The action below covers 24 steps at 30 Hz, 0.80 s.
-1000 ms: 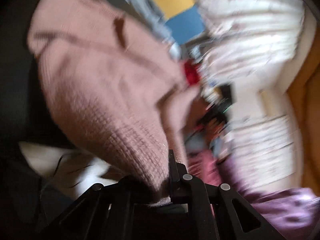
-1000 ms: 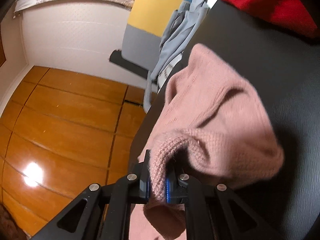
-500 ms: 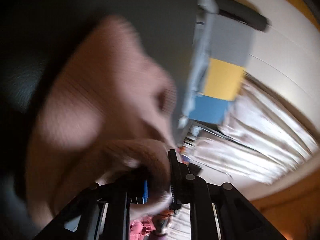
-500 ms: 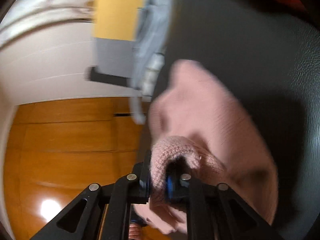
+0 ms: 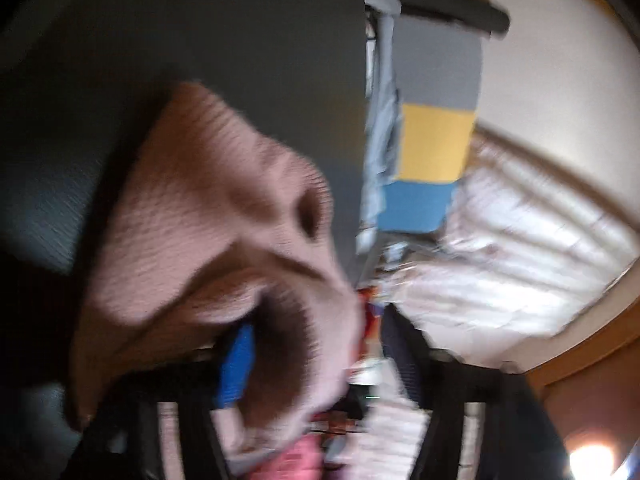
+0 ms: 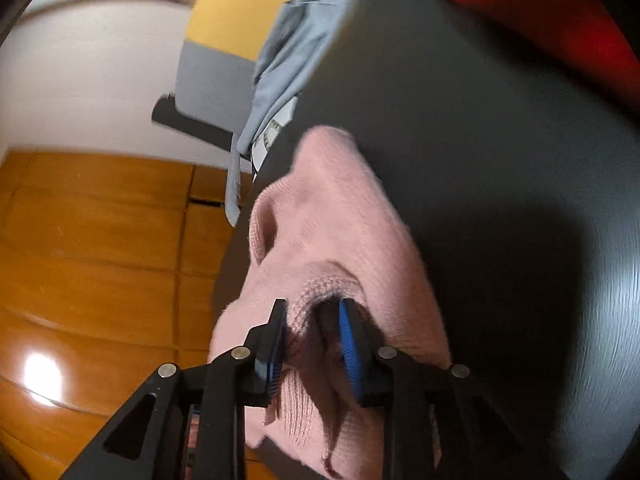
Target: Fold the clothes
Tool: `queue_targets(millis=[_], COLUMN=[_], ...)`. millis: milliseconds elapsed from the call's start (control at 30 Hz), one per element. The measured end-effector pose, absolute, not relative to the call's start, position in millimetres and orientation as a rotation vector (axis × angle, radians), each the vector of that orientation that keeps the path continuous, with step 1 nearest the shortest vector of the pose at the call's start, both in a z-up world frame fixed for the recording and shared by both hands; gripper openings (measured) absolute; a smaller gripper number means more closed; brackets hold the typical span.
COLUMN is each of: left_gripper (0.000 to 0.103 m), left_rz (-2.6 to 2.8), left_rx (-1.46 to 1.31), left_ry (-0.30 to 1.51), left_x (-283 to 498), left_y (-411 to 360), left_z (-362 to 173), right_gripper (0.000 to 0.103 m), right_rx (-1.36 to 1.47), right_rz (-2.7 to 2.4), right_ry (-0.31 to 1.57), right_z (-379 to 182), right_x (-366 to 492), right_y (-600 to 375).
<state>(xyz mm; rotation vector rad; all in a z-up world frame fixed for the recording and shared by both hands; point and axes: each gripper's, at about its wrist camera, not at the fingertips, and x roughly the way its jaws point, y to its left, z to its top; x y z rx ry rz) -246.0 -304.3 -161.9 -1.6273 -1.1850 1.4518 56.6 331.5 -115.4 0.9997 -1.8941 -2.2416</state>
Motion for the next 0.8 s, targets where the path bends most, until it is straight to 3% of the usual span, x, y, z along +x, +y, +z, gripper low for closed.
queue_targets(millis=[133,167,200,267,300,733,800], left_gripper=[0.032,0.040,0.057,0.081,0.088,0.091,0.081], left_rz=[1.523,1.530,1.533,1.531,1.519,1.513,1.496], left_rx=[-1.632,-1.634,-1.621,-1.566,-1.553,-1.625,-1.643], left_ry=[-1.058,-1.060,-1.052,-0.993,-0.959,-0.794,-0.742], left_x=[-243.3,-240.7,-236.5,-220.4,-213.1,-170.0,-163.6], left_y=[-308.1,-310.9,-310.3,-311.0,-306.1,-246.9,-242.5], left_z=[-155.6,-152.0,-145.8,-126.6,-120.2,-126.4,-124.2], right_gripper=[0.016,0.019,0.021,0.030,0.030,0.031,0.030], right_rx=[0.921,0.899,0.880,0.848,0.836,1.213,1.222], right_rz=[-2.170,-2.196,-2.227,-2.279,-2.298,-2.423,-2.464], right_ry=[-1.996,-1.985,-1.969,-1.905,-1.855,-1.384,-1.308], right_z=[-131.1,-128.4,-124.4,-111.8,-103.9,-88.1,-85.9], right_x=[104.9,116.6,128.1,143.4,148.3,122.1,104.5], right_y=[305.4,299.7,295.2,288.0,283.3,233.3,224.7])
